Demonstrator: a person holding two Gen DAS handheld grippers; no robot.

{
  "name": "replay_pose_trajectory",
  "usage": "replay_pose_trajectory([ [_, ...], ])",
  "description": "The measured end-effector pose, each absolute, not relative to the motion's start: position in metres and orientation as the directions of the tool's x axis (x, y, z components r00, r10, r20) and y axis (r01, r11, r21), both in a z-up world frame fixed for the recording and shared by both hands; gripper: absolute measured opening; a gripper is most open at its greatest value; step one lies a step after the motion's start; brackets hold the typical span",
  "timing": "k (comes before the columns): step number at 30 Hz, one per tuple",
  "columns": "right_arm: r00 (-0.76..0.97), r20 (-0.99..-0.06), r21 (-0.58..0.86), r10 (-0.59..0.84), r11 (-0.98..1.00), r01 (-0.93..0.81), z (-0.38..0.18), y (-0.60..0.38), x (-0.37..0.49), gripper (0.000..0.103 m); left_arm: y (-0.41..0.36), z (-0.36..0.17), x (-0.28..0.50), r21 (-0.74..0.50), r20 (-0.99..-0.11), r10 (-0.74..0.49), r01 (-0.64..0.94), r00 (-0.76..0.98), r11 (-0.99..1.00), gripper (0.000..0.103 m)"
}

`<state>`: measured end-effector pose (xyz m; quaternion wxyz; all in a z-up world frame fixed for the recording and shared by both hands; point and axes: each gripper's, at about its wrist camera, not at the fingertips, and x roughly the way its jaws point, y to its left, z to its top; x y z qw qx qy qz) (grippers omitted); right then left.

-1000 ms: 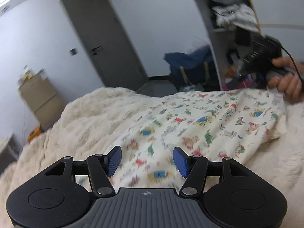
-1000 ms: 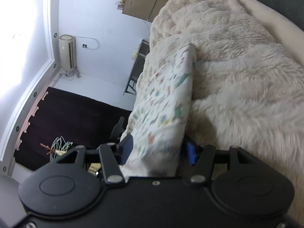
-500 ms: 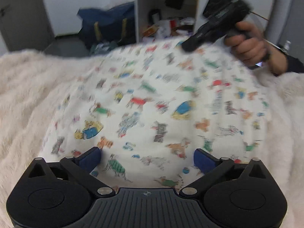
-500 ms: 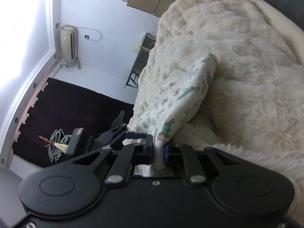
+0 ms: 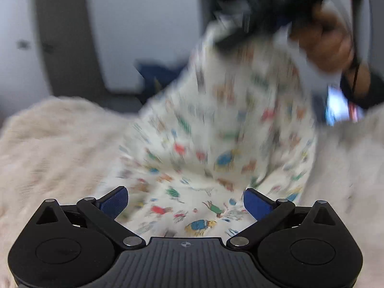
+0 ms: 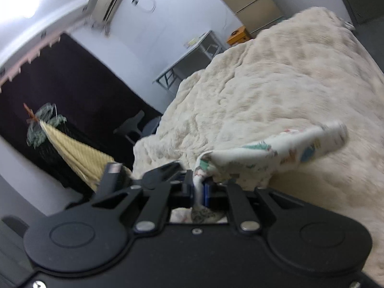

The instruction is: Fold clothes

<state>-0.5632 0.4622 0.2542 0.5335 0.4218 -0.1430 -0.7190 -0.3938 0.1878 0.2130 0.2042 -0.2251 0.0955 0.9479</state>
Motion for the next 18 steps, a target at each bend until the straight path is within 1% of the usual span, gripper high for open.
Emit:
replay_pose_trajectory([
  [1, -0.075, -0.468, 0.645, -0.881, -0.398, 0.652, 0.259, 0.450, -0.557, 0.009, 0.185, 0.217, -0.373, 0.083, -0.414, 0.321, -0.387, -0.852, -0.919, 0.103],
  [3, -0.074, -0.501, 0.622, -0.862, -0.418, 0.662, 0.268, 0.422, -0.544, 0.012, 0.198, 0.219, -0.334, 0.096, -0.343, 0.275, -0.325, -0.898, -0.941, 0.103],
  [4, -0.077, -0.524, 0.604, -0.848, -0.434, 0.669, 0.272, 0.403, -0.537, 0.013, 0.207, 0.217, -0.320, 0.113, -0.322, 0.265, -0.314, -0.909, -0.942, 0.103],
  [5, -0.083, -0.552, 0.581, -0.830, -0.454, 0.676, 0.275, 0.379, -0.528, 0.016, 0.215, 0.212, -0.310, 0.130, -0.310, 0.279, -0.331, -0.909, -0.935, 0.103],
  [7, -0.059, -0.608, 0.533, -0.792, -0.462, 0.709, 0.275, 0.340, -0.513, 0.032, 0.228, 0.201, -0.285, 0.140, -0.286, 0.329, -0.379, -0.900, -0.915, 0.103],
  [8, -0.031, -0.642, 0.501, -0.766, -0.450, 0.740, 0.272, 0.321, -0.504, 0.045, 0.232, 0.195, -0.279, 0.130, -0.283, 0.350, -0.397, -0.893, -0.909, 0.103],
  [9, -0.016, -0.661, 0.483, -0.750, -0.441, 0.757, 0.270, 0.310, -0.498, 0.052, 0.235, 0.190, -0.277, 0.111, -0.285, 0.366, -0.410, -0.886, -0.905, 0.103],
  [10, 0.003, -0.687, 0.455, -0.726, -0.427, 0.782, 0.268, 0.298, -0.491, 0.052, 0.238, 0.185, -0.275, 0.092, -0.287, 0.383, -0.424, -0.878, -0.901, 0.103],
  [12, 0.034, -0.740, 0.369, -0.671, -0.364, 0.855, 0.266, 0.274, -0.466, 0.052, 0.239, 0.175, -0.283, 0.044, -0.330, 0.363, -0.399, -0.871, -0.916, 0.103],
  [13, 0.043, -0.750, 0.346, -0.659, -0.336, 0.876, 0.269, 0.270, -0.457, 0.052, 0.236, 0.173, -0.285, 0.026, -0.336, 0.358, -0.389, -0.871, -0.921, 0.103],
  [14, 0.052, -0.751, 0.338, -0.658, -0.315, 0.887, 0.273, 0.270, -0.452, 0.055, 0.231, 0.172, -0.288, -0.009, -0.332, 0.365, -0.384, -0.870, -0.923, 0.103],
  [16, 0.062, -0.747, 0.318, -0.662, -0.274, 0.908, 0.283, 0.274, -0.442, 0.057, 0.215, 0.171, -0.288, -0.119, -0.299, 0.410, -0.393, -0.862, -0.912, 0.103],
  [18, 0.051, -0.728, 0.291, -0.684, -0.240, 0.926, 0.300, 0.282, -0.433, 0.059, 0.192, 0.165, -0.286, -0.265, -0.235, 0.471, -0.410, -0.850, -0.873, 0.103],
])
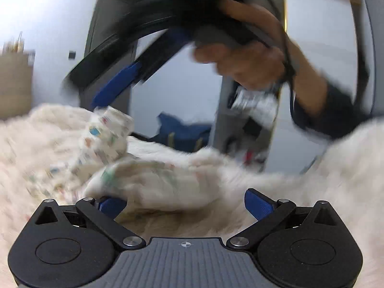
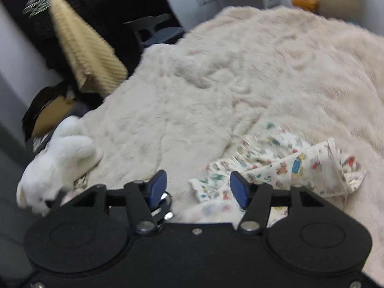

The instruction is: Fold clothes

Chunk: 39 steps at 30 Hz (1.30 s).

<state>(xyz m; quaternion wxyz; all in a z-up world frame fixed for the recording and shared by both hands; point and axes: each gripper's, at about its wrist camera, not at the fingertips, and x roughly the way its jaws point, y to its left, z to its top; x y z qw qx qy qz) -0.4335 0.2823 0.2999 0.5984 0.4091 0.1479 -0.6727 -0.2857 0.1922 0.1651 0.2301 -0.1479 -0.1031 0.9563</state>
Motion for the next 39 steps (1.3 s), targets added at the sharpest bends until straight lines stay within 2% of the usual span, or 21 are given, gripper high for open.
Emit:
replay_pose_trajectory([
  [3, -0.014, -0.685, 0.226, -0.729, -0.231, 0.946, 0.321, 0.301, -0.432, 0.067, 0.168, 0.154, -0.281, -0.401, -0.188, 0.483, -0.382, -0.855, -0.832, 0.103],
  [7, -0.102, -0.680, 0.186, -0.726, -0.305, 0.934, 0.313, 0.317, -0.465, 0.067, 0.138, 0.143, -0.271, -0.615, -0.108, 0.494, -0.333, -0.863, -0.715, 0.103],
  [10, -0.124, -0.712, 0.198, -0.692, -0.367, 0.909, 0.291, 0.316, -0.494, 0.066, 0.124, 0.140, -0.269, -0.694, -0.123, 0.477, -0.268, -0.871, -0.669, 0.103],
  [12, -0.123, -0.736, 0.222, -0.666, -0.410, 0.885, 0.274, 0.313, -0.513, 0.066, 0.123, 0.136, -0.279, -0.730, -0.162, 0.466, -0.211, -0.870, -0.650, 0.103],
  [14, -0.080, -0.761, 0.288, -0.644, -0.446, 0.848, 0.252, 0.301, -0.531, 0.065, 0.124, 0.133, -0.284, -0.747, -0.179, 0.471, -0.192, -0.864, -0.636, 0.098],
  [17, 0.026, -0.774, 0.366, -0.633, -0.413, 0.834, 0.232, 0.280, -0.532, 0.062, 0.129, 0.128, -0.288, -0.748, -0.199, 0.469, -0.176, -0.860, -0.640, 0.081],
  [18, 0.042, -0.776, 0.375, -0.630, -0.406, 0.834, 0.228, 0.275, -0.530, 0.061, 0.133, 0.127, -0.290, -0.736, -0.211, 0.465, -0.173, -0.860, -0.655, 0.080],
  [22, -0.017, -0.848, 0.248, -0.530, -0.425, 0.871, 0.210, 0.230, -0.511, 0.060, 0.144, 0.131, -0.288, -0.695, -0.230, 0.463, -0.189, -0.856, -0.694, 0.073],
  [27, -0.165, -0.913, 0.036, -0.372, -0.478, 0.878, 0.190, 0.178, -0.506, 0.058, 0.149, 0.132, -0.279, -0.659, -0.252, 0.447, -0.186, -0.858, -0.728, 0.071],
  [28, -0.183, -0.921, 0.005, -0.345, -0.479, 0.878, 0.185, 0.171, -0.505, 0.058, 0.148, 0.132, -0.277, -0.659, -0.252, 0.445, -0.184, -0.859, -0.729, 0.068],
  [29, -0.203, -0.929, -0.032, -0.310, -0.478, 0.878, 0.180, 0.162, -0.502, 0.058, 0.148, 0.131, -0.277, -0.659, -0.252, 0.437, -0.178, -0.863, -0.731, 0.057],
  [30, -0.223, -0.936, -0.069, -0.274, -0.476, 0.877, 0.174, 0.154, -0.500, 0.054, 0.147, 0.131, -0.275, -0.657, -0.252, 0.425, -0.169, -0.869, -0.734, 0.048],
  [31, -0.243, -0.940, -0.106, -0.238, -0.473, 0.875, 0.168, 0.145, -0.498, 0.048, 0.147, 0.131, -0.273, -0.654, -0.251, 0.417, -0.165, -0.873, -0.738, 0.032],
  [32, -0.258, -0.941, -0.131, -0.217, -0.471, 0.872, 0.164, 0.141, -0.497, 0.035, 0.146, 0.132, -0.270, -0.651, -0.249, 0.409, -0.161, -0.878, -0.742, 0.024],
  [33, -0.270, -0.941, -0.146, -0.206, -0.472, 0.869, 0.163, 0.140, -0.498, 0.019, 0.146, 0.133, -0.269, -0.645, -0.248, 0.403, -0.160, -0.881, -0.747, 0.021],
  [35, -0.288, -0.933, -0.150, -0.215, -0.494, 0.856, 0.165, 0.141, -0.502, 0.005, 0.147, 0.135, -0.269, -0.628, -0.242, 0.393, -0.165, -0.887, -0.760, 0.014],
  [39, -0.303, -0.902, -0.114, -0.306, -0.509, 0.853, 0.200, 0.149, -0.500, 0.004, 0.142, 0.149, -0.264, -0.597, -0.210, 0.354, -0.167, -0.911, -0.784, 0.009],
])
